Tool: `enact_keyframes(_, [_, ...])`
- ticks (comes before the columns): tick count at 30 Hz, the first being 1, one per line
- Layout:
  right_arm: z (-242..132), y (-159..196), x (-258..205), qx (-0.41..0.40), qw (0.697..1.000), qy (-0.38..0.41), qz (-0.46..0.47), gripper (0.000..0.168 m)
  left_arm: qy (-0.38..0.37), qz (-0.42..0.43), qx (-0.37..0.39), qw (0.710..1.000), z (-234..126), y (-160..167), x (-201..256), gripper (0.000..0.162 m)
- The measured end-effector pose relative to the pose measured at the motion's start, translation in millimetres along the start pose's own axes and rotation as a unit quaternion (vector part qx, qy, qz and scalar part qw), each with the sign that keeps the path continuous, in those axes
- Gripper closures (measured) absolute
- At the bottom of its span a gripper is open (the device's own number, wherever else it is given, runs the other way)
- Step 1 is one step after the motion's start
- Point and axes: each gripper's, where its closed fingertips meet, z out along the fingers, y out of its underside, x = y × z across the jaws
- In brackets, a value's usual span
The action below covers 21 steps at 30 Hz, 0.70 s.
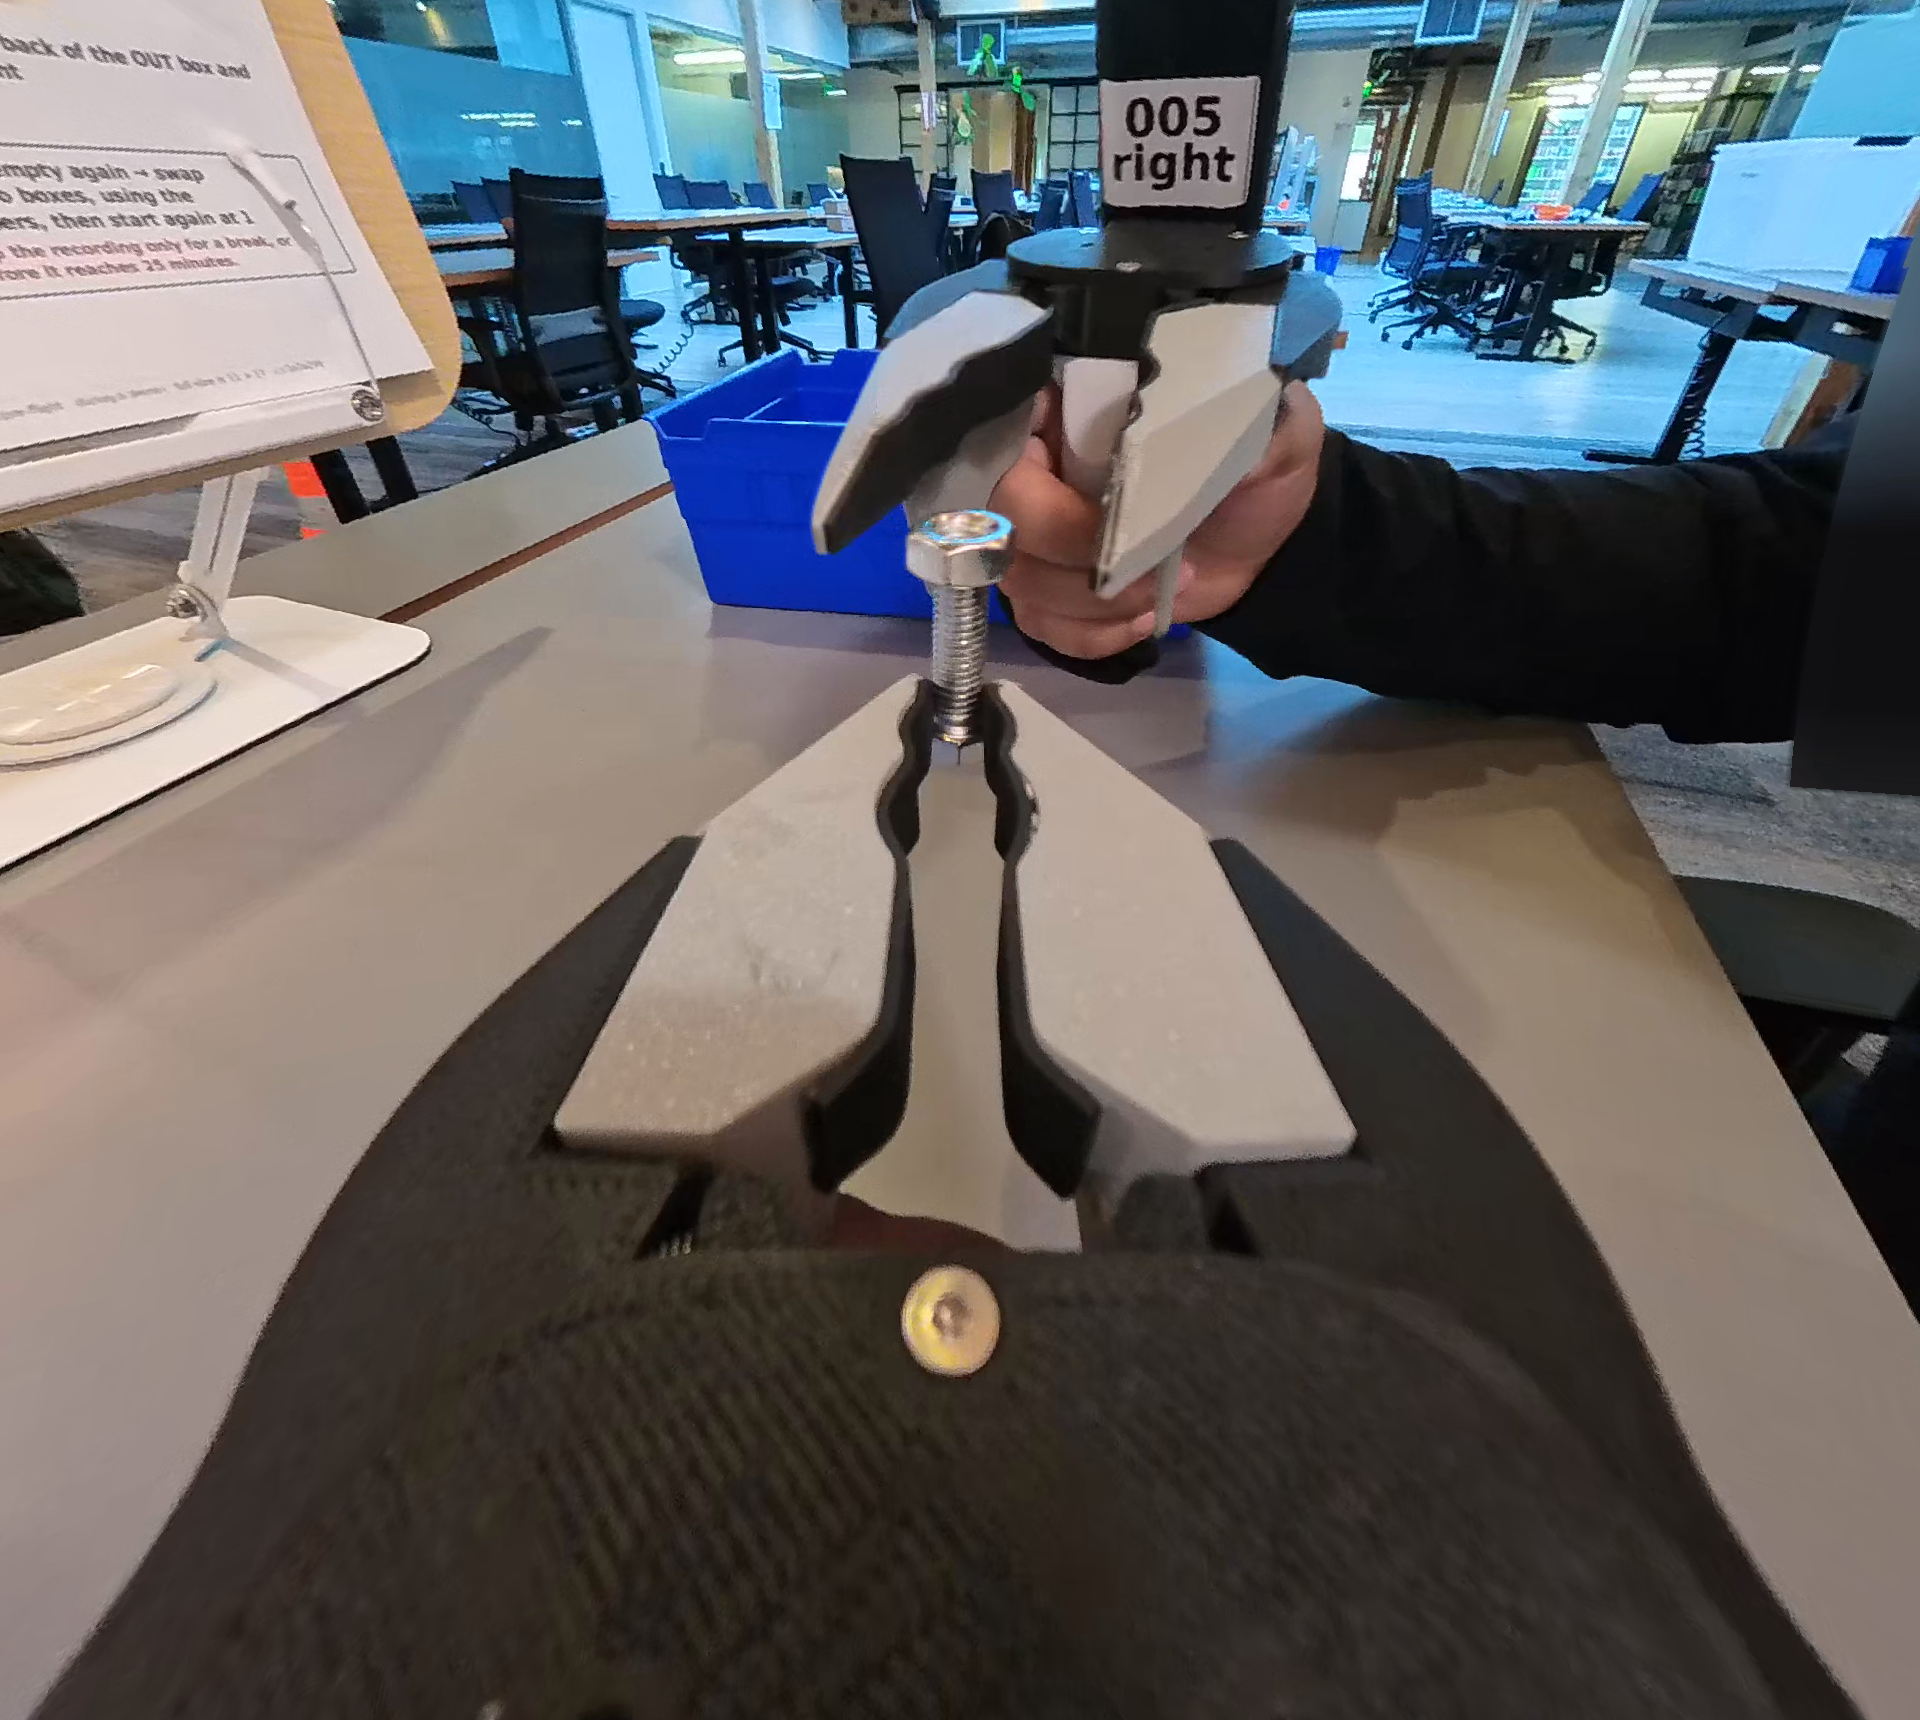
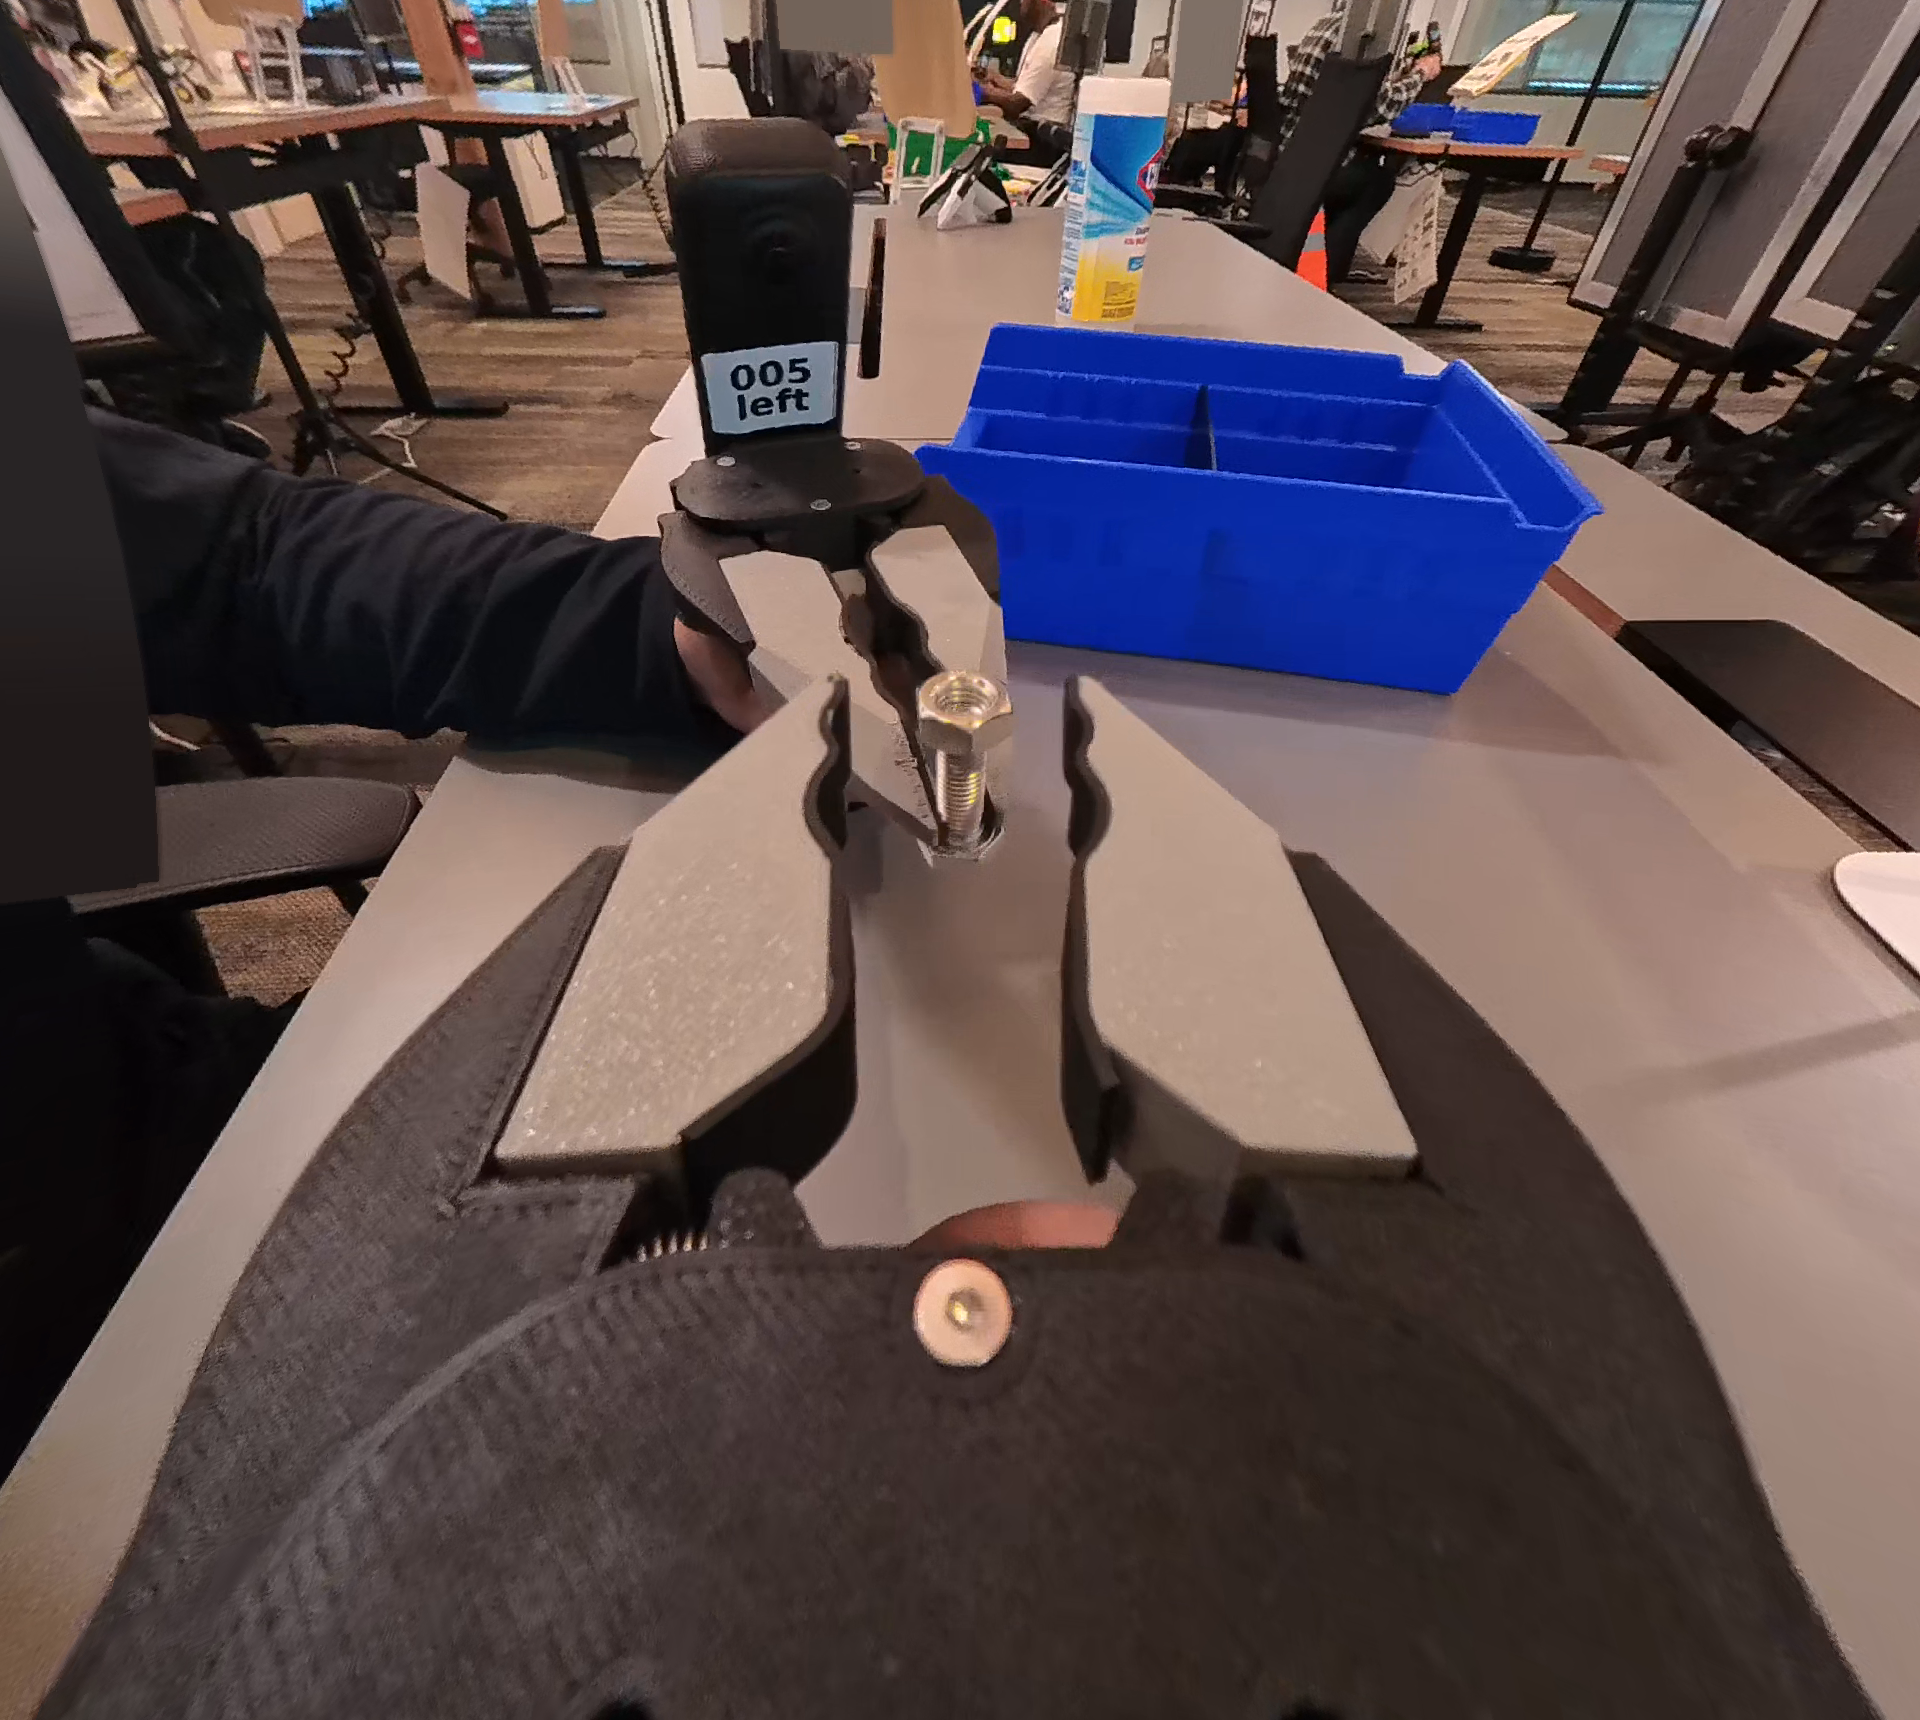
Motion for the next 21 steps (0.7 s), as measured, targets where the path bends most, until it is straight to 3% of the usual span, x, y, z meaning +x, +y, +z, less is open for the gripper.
enact_keyframes(8, [-4.8,-6.0,-0.6,0.016,1.0,-0.007,0.001,0.153,0.007,0.0,0.008,1.0,-0.6,-3.1,2.7,0.156])
enact_keyframes(21, [-1.3,-7.0,-3.9,0.034,0.999,-0.013,0.001,0.154,0.009,0.0,0.019,1.0,-1.6,-8.8,5.6,0.156])
